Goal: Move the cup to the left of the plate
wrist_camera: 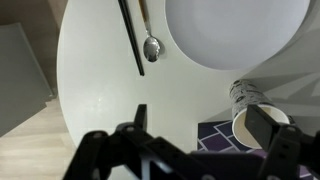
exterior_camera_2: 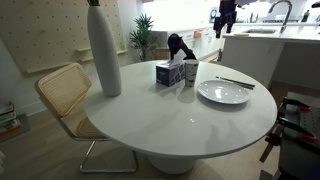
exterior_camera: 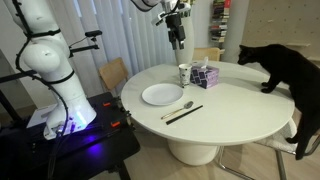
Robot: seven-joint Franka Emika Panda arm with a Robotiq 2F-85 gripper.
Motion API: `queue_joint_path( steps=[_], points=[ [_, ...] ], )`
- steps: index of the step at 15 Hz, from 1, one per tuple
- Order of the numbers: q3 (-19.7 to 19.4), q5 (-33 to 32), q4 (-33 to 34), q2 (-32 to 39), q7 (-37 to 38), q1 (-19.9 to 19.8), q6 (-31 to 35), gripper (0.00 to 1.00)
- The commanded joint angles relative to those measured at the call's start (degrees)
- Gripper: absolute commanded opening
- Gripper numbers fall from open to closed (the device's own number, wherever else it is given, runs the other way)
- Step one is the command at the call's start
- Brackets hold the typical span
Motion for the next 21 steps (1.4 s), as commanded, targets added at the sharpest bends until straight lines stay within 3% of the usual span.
queue_joint_path(
  steps=[1, 10, 16, 21],
  points=[
    [-0.83, -1.66, 6.07, 5.36, -0.90, 2.34, 0.02, 1.00],
    [-0.02, -0.27, 11.54, 9.02, -3.37, 6.82, -2.34, 1.00],
    [3.62, -1.08, 13.07, 11.87, 4.70, 13.58, -0.88, 1.00],
    [4.55, -1.61, 19.41, 19.47, 9.72, 18.49, -0.57, 1.00]
  ],
)
